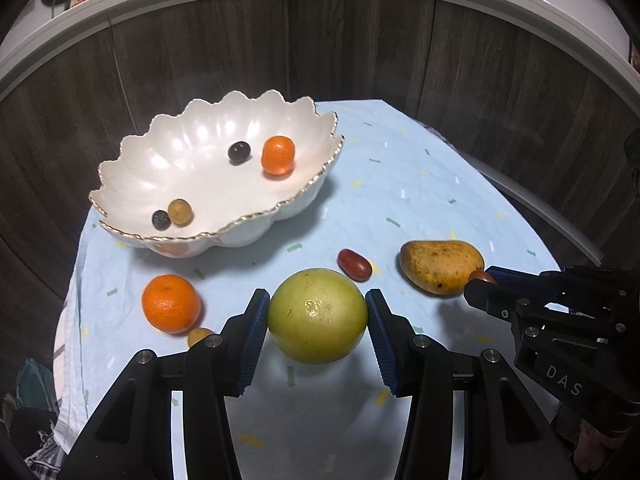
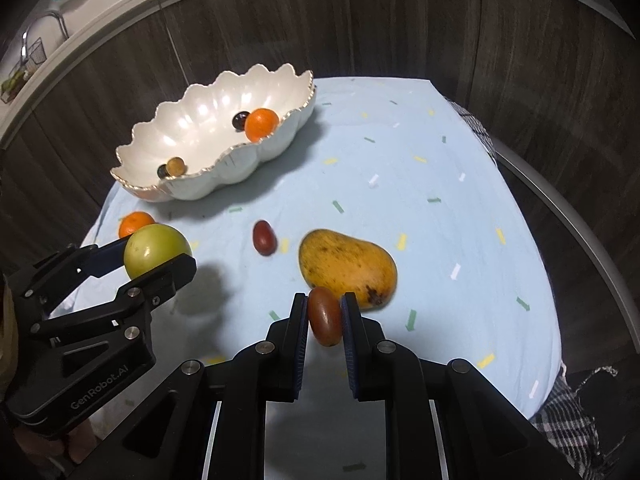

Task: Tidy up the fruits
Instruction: 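Carry the green pomelo and red date over the white bowl with both tools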

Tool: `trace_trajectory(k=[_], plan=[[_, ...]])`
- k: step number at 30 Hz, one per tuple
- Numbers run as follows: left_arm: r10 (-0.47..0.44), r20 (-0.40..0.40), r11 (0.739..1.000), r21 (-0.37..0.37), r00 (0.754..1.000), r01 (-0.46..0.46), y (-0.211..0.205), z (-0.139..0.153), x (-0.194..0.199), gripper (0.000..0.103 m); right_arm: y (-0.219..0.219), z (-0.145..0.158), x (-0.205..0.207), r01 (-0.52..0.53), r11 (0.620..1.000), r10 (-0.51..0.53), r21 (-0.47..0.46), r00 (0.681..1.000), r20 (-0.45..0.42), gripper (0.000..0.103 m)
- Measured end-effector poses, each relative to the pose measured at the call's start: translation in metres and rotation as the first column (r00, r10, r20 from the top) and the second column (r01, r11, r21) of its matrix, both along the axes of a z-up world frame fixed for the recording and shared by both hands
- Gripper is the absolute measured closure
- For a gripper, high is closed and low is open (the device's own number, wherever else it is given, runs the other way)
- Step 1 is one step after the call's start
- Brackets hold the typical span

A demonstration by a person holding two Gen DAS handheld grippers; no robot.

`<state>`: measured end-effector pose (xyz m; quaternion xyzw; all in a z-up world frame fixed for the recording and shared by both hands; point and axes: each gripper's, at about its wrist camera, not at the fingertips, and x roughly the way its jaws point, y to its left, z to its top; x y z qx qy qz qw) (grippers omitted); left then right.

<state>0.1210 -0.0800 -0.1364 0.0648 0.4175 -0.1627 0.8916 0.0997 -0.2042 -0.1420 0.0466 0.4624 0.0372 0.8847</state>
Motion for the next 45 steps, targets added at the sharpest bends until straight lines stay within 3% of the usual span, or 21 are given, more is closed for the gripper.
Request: trace_trajectory(k=[19, 45], plan=[[0.111, 0.062, 0.993, -0.040, 0.992, -0.109, 0.043, 0.042, 0.026, 0.055, 0.033, 0.048, 0.037, -0.060, 0.998, 0.058, 0.022, 0.994, 0.094, 0.085], [0.175, 0.071, 0.983, -0.071, 0.982, -0.170, 0.075, 0.061, 0.080, 0.055, 0.067, 0.081, 0.098, -0.118, 0.993, 0.116, 0.005, 0.983, 0.145, 0.085]])
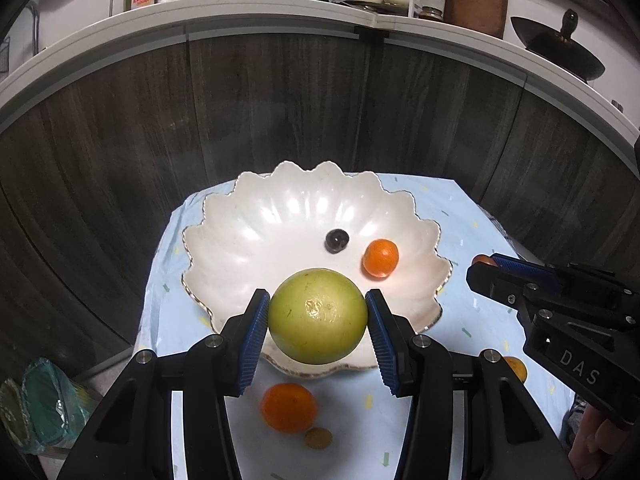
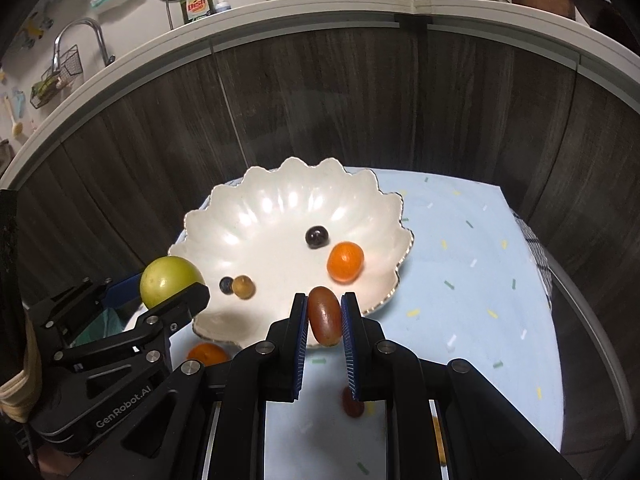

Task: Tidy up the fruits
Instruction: 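Carry the green pomelo and red date over the white bowl with both tools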

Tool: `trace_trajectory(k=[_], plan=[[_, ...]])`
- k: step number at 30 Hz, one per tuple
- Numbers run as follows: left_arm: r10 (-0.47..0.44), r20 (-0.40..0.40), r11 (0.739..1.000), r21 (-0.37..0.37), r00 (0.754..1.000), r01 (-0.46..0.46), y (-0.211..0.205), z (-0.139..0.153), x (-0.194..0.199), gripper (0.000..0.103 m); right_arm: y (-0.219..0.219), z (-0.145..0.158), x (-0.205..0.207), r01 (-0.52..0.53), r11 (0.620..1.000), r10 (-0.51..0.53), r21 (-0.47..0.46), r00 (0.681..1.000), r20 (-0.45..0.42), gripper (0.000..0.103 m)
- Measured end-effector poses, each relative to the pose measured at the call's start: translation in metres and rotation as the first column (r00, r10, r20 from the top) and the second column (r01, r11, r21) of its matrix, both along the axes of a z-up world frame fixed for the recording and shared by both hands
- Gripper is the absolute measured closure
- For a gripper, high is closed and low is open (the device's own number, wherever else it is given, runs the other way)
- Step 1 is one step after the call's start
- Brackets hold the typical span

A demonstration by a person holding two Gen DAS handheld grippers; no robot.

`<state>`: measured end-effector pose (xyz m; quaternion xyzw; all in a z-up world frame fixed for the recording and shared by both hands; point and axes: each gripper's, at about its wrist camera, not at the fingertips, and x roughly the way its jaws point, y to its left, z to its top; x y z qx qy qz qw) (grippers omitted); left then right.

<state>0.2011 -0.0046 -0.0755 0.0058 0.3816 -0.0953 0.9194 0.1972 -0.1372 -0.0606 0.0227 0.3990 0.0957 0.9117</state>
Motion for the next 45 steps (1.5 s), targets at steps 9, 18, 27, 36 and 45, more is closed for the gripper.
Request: trace_trajectory(k=[9, 18, 27, 36, 45], plan=[[0.021, 0.001, 1.000, 0.010, 1.000, -0.021, 0.008, 0.001, 0.021, 0.055, 0.008, -0.002, 0.025, -0.001, 1.000, 0.001, -0.009, 1.000, -0.013, 0.085], [0.058, 0.002, 0.998, 0.030, 0.998, -0.058, 0.024, -0.005, 0.047, 0.055, 0.018, -0.012, 0.051, -0.001, 1.000, 0.001, -0.007, 0.999, -0.040, 0.085], [0.089, -0.013, 0.995, 0.044, 0.996, -0.088, 0.038, -0.019, 0.070, 0.055, 0.023, -0.034, 0.070, -0.010, 1.000, 0.010, 0.002, 0.995, -0.100, 0.085], [0.097, -0.046, 0.994, 0.055, 0.994, -0.094, 0.042, -0.034, 0.086, 0.055, 0.028, -0.055, 0.082, -0.019, 1.000, 0.020, 0.011, 0.986, -0.166, 0.085], [0.093, -0.078, 0.994, 0.055, 0.993, -0.089, 0.040, -0.037, 0.089, 0.055, 0.023, -0.057, 0.087, -0.005, 1.000, 0.007, 0.014, 0.981, -0.194, 0.083]])
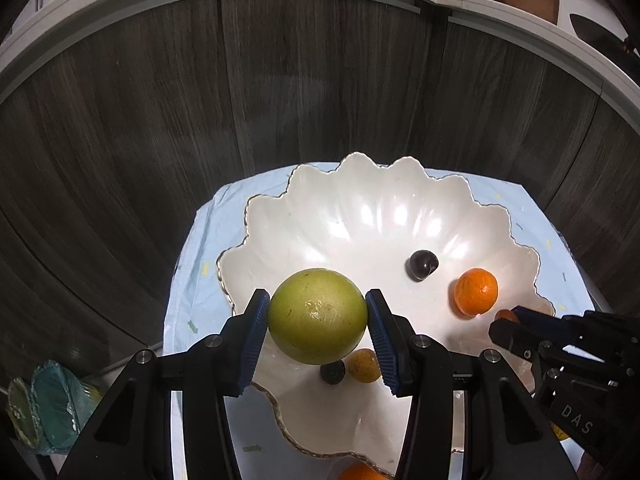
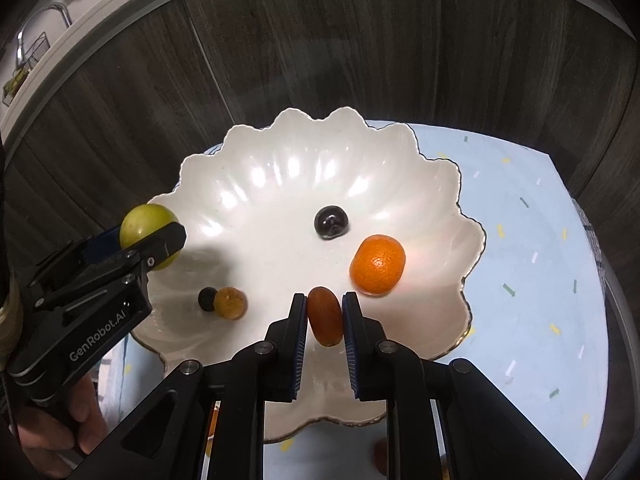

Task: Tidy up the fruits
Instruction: 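Carry the green pomelo and red date over the white bowl with both tools, then open both tools to drop the pomelo and date into the bowl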

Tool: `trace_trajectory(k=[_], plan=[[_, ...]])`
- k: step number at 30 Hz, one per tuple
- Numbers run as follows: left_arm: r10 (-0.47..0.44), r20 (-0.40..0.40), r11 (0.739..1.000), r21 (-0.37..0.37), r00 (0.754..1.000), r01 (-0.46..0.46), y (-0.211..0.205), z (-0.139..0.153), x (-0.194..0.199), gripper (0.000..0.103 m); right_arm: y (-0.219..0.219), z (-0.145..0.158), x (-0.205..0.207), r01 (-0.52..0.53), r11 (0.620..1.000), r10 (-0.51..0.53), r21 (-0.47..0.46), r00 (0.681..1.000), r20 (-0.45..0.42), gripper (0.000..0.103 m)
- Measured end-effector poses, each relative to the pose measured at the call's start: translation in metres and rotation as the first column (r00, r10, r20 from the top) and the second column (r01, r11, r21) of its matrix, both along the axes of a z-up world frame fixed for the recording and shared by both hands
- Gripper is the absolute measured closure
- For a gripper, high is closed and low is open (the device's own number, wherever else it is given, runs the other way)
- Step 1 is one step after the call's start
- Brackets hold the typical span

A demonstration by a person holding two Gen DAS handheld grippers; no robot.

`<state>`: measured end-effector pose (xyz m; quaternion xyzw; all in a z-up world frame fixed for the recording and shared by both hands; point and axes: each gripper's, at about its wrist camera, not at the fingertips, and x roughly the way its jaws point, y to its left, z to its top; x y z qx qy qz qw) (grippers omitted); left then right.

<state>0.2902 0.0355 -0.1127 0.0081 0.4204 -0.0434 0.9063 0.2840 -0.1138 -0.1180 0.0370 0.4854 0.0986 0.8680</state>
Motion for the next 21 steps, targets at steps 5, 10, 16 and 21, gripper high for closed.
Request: trace_trajectory(k=[5, 10, 16, 21], plan=[[0.009, 0.055, 1.000, 0.025, 0.998, -0.010, -0.002, 0.011, -0.007, 0.026, -0.004, 0.006, -0.001, 0.025, 1.000, -0.025, -0.009, 1.000, 0.017, 0.052], [0.007, 0.072, 0.999, 0.039, 0.997, -0.010, -0.002, 0.023, -0.008, 0.020, -0.010, 0.016, -0.003, 0.046, 0.999, -0.045, -0.010, 0.998, 0.039, 0.044], [0.008, 0.110, 0.998, 0.054, 0.994, -0.014, 0.000, 0.039, -0.017, 0.012, -0.015, 0.036, -0.008, 0.070, 0.997, -0.068, -0.019, 0.993, 0.094, 0.027], [0.009, 0.124, 0.999, 0.052, 0.992, -0.015, -0.001, 0.050, -0.028, 0.003, -0.016, 0.047, -0.015, 0.077, 0.997, -0.075, -0.017, 0.990, 0.117, 0.026]])
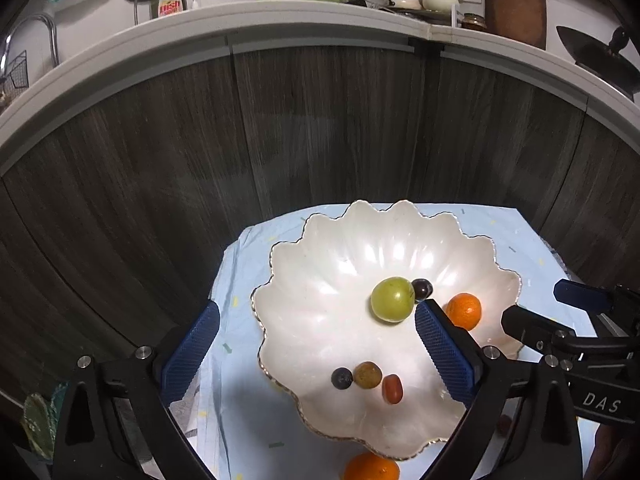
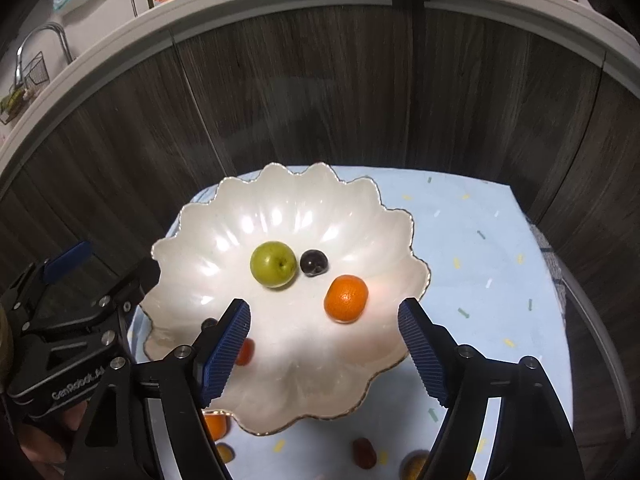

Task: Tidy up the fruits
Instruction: 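Open both tools to drop the pomelo and date into the bowl, then withdraw both tools from the bowl toward the remaining fruits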

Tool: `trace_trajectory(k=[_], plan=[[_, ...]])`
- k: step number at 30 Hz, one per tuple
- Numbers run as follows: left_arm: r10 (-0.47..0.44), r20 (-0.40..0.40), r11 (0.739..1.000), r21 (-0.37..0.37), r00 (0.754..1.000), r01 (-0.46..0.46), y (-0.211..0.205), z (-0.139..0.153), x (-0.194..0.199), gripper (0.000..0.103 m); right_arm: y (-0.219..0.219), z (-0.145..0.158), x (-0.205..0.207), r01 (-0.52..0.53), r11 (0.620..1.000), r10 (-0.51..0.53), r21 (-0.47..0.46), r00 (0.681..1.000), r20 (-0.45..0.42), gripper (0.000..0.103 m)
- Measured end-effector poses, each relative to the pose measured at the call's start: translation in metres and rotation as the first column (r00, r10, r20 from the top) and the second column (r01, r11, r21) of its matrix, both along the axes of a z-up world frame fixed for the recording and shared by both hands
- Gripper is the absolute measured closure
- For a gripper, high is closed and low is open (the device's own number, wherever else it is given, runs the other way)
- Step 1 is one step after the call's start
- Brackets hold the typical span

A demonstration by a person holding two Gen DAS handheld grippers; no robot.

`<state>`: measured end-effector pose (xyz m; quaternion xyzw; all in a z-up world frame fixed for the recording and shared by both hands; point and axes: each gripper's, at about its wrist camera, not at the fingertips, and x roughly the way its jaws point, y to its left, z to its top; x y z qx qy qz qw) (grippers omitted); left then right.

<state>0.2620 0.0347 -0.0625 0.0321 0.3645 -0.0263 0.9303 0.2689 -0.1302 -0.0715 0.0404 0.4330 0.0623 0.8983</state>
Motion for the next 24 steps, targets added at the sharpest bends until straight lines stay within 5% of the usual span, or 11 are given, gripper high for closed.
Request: trace_trajectory(k=[24], plan=[[-0.040, 0.018, 0.999, 0.003, 0.999, 0.040, -0.033, 0.022, -0.061, 0.001, -0.039, 0.027, -0.054, 0.064, 0.998, -0.065, 0.009, 0.996, 0.066, 0.026]])
